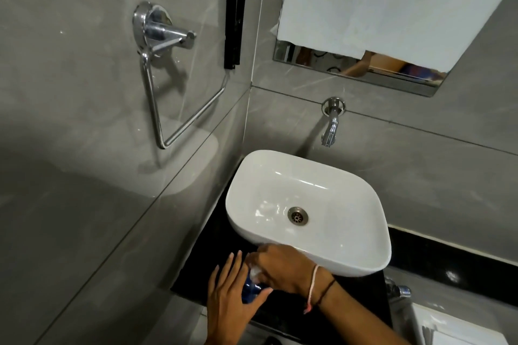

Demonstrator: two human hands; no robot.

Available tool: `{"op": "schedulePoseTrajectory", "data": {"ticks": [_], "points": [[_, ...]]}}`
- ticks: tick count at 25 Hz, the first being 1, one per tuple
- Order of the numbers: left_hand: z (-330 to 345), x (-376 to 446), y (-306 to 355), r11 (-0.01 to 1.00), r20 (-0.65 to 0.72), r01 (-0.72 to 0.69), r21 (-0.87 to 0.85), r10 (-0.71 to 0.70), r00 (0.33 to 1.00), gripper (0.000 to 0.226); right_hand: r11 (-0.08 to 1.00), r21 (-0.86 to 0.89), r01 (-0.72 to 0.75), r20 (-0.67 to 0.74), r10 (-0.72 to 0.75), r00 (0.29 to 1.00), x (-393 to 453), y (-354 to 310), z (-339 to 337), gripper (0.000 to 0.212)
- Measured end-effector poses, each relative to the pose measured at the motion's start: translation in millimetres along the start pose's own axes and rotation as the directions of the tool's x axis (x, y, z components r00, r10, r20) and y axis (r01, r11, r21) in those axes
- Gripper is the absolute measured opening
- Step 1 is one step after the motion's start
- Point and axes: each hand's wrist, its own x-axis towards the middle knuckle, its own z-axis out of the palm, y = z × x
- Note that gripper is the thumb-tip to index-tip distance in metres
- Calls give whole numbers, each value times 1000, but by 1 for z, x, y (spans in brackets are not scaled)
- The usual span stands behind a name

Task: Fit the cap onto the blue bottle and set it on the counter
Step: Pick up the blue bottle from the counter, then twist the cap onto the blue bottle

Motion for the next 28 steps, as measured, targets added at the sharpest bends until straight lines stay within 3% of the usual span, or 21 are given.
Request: {"op": "schedulePoseTrajectory", "data": {"ticks": [3, 6, 8, 11, 13, 15, 18, 22, 26, 28], "points": [[1, 0, 0, 1000, -10, -9, 27, 9, 1000, 79, 998, 27, -64, 25, 63, 998, 6, -1, 10, 31], [1, -1, 1, 999, -12, -6, 40, 6, 1000, 78, 994, -2, -112, -76, 111, 991, 3, 2, 20, 49], [1, -1, 0, 998, -9, -12, 58, 13, 1000, 74, 986, 134, -98, -119, 114, 986, -5, 4, 26, 52], [0, -3, -1, 999, 4, -1, 51, 1, 1000, 75, 902, 427, -68, -105, 124, 987, -15, 10, 32, 34], [-2, -4, 0, 999, 24, 13, 45, -14, 1000, 80, 866, 488, -109, -106, 183, 977, -18, 14, 35, 27], [-4, -3, 3, 999, 33, 19, 41, -20, 999, 81, 848, 508, -153, -125, 249, 961, -20, 18, 35, 36], [-4, -3, 4, 999, 40, 27, 45, -29, 999, 83, 791, 602, -107, -153, 245, 957, -23, 22, 40, 62], [-5, -5, 6, 998, 38, 49, 43, -50, 998, 84, 780, 618, -97, -199, 275, 941, -20, 18, 50, 31], [-6, -5, 10, 997, 27, 76, 25, -76, 997, 83, 782, 622, -35, -238, 232, 943, -19, 14, 52, 42], [-7, -7, 11, 996, 27, 83, 23, -84, 996, 83, 793, 609, -37, -269, 251, 930, -16, 8, 56, 34]]}}
